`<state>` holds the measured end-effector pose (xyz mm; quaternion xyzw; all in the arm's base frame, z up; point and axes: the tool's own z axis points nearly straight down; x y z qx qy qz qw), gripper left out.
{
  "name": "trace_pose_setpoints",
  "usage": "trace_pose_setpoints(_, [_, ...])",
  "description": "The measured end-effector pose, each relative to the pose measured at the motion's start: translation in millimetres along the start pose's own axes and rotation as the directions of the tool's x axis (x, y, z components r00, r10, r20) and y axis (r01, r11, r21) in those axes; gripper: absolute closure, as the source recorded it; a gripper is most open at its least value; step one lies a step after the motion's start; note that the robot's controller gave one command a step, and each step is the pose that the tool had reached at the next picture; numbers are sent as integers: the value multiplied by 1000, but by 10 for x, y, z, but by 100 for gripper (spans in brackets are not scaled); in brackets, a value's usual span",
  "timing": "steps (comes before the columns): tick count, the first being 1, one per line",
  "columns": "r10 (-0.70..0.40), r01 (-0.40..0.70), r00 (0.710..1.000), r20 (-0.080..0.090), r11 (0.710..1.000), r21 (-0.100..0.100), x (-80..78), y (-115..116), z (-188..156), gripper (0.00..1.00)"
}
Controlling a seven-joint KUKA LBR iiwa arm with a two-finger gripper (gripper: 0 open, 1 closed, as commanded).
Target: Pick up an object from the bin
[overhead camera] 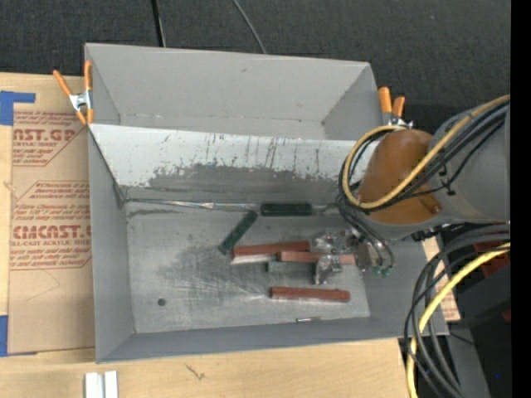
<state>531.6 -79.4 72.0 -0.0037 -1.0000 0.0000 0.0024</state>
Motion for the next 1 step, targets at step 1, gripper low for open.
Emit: trace_pose_setpoints(1, [-144,144,990,6,990,1,358,-119,-1285,100])
